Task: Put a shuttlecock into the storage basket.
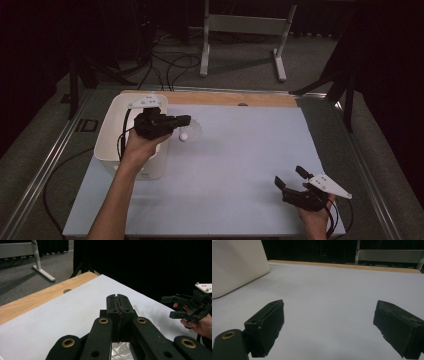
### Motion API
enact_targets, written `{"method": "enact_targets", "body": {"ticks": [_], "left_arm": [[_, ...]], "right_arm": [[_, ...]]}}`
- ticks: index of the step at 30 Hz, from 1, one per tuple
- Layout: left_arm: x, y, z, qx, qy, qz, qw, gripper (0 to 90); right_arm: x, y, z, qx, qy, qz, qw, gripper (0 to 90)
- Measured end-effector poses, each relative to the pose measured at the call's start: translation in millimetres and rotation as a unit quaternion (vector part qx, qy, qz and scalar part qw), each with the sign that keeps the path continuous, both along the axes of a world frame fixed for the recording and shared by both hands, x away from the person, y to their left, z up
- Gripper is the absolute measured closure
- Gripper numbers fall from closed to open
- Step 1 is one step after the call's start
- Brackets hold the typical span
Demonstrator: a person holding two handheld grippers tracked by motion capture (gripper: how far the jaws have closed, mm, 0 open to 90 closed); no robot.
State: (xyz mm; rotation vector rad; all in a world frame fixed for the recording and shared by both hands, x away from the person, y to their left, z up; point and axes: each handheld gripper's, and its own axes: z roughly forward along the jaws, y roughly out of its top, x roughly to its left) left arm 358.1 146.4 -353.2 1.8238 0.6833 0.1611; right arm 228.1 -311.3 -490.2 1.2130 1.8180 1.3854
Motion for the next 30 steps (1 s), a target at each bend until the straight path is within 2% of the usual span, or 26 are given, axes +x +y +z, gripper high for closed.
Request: {"method": "enact_targets", "body": {"ticks": [30], "left_arm": [[1.9,12.6,8.0,-0.001,-0.009,0.01,0.9999,90.0]], "right_arm": [[-0.1,0.1,0.1,0.002,0.0,0.0,1.0,9.9]]}}
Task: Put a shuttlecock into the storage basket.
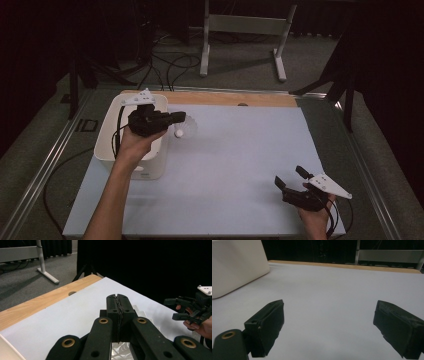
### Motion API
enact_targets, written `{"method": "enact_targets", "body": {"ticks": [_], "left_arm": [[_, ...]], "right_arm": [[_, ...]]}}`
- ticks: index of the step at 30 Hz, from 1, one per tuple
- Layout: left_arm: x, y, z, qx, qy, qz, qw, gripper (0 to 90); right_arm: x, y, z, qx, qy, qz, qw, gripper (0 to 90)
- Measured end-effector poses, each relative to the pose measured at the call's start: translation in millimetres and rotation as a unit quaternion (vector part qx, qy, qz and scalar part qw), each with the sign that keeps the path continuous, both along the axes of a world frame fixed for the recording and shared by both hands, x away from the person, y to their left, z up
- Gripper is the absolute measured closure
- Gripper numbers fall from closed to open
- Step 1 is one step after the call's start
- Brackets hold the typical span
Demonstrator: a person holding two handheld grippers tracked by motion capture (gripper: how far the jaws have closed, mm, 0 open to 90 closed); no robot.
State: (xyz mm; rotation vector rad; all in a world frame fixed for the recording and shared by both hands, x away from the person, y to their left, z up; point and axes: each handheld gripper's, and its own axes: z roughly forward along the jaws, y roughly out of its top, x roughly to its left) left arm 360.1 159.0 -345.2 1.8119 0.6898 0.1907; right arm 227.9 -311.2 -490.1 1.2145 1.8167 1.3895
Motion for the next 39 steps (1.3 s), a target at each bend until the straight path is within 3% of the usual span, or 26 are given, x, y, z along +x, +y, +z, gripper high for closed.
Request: {"method": "enact_targets", "body": {"ticks": [26,39], "left_arm": [[1.2,21.9,3.6,-0.001,-0.003,0.023,0.9997,90.0],[2.9,27.9,3.9,0.004,-0.004,0.023,0.9997,90.0]], "right_arm": [[0.1,0.8,-0.1,-0.001,0.001,0.001,1.0,9.9],[0.3,1.2,-0.4,0.001,0.0,0.002,1.0,9.9]]}}
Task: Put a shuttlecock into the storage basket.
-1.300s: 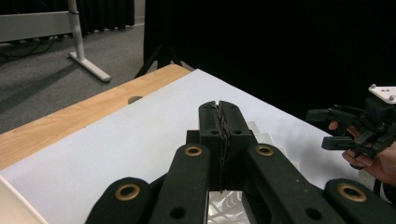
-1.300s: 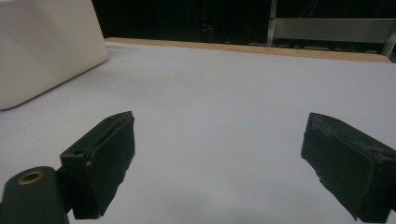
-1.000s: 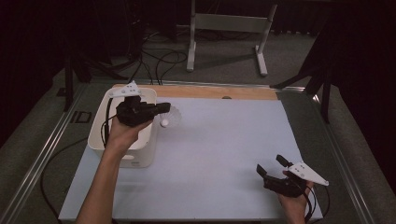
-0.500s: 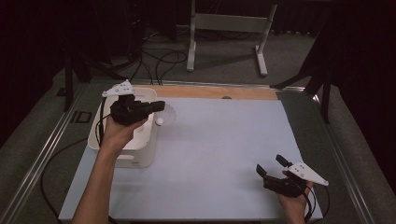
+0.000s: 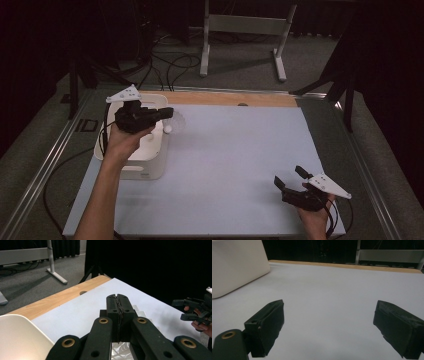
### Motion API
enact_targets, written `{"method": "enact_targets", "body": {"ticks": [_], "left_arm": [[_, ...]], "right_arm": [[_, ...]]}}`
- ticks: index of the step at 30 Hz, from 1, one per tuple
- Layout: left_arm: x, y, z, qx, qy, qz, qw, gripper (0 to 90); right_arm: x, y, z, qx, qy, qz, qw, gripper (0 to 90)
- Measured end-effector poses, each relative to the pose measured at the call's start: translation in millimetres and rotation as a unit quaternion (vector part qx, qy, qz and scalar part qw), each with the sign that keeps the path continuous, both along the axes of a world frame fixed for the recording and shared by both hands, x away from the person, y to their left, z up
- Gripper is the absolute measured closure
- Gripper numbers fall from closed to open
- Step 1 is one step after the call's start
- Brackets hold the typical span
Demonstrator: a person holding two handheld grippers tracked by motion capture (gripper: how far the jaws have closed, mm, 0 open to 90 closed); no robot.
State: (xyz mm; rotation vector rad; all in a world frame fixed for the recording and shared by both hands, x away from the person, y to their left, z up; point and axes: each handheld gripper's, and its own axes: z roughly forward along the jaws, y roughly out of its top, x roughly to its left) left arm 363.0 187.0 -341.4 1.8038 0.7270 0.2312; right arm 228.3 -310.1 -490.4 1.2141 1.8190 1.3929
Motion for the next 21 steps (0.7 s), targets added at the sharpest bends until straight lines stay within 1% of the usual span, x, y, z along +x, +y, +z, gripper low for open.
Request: {"method": "enact_targets", "body": {"ticks": [12,21], "left_arm": [[0.0,6.7,0.3,0.005,-0.003,-0.004,1.0,90.0],[0.3,13.5,-0.2,0.012,-0.002,0.002,0.9999,90.0]], "right_arm": [[-0.1,-0.4,0.2,-0.001,0.0,0.0,1.0,9.9],[-0.2,-0.7,0.2,-0.002,0.0,-0.001,1.0,9.9]]}}
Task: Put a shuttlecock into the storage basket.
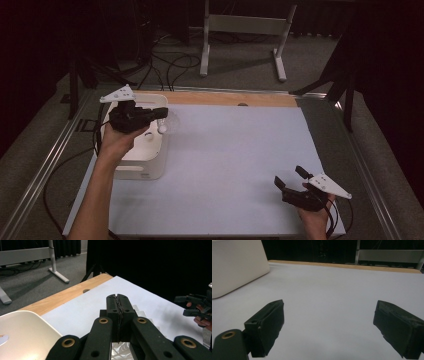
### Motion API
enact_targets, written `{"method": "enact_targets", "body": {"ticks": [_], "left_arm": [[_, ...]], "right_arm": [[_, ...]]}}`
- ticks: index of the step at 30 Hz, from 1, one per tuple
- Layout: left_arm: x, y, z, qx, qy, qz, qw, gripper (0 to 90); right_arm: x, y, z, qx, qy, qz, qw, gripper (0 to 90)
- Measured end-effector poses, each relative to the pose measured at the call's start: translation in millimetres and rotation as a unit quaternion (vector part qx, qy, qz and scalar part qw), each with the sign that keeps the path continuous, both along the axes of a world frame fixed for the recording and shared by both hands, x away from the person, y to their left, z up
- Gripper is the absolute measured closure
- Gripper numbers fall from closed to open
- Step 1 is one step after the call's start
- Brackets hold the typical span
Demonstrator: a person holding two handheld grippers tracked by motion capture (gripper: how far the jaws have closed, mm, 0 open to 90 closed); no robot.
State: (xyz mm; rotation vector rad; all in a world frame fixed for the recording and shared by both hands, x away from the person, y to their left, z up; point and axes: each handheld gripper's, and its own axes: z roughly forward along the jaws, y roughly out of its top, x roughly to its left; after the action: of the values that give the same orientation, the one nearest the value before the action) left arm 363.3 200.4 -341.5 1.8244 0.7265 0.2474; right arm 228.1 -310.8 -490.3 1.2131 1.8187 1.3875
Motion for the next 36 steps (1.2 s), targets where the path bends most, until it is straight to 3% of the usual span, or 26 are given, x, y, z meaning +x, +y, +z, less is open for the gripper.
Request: {"method": "enact_targets", "body": {"ticks": [36], "left_arm": [[0.3,29.0,-2.0,0.008,-0.004,0.033,0.9994,90.0]], "right_arm": [[0.0,0.8,-0.2,0.002,0.0,0.0,1.0,9.9]]}}
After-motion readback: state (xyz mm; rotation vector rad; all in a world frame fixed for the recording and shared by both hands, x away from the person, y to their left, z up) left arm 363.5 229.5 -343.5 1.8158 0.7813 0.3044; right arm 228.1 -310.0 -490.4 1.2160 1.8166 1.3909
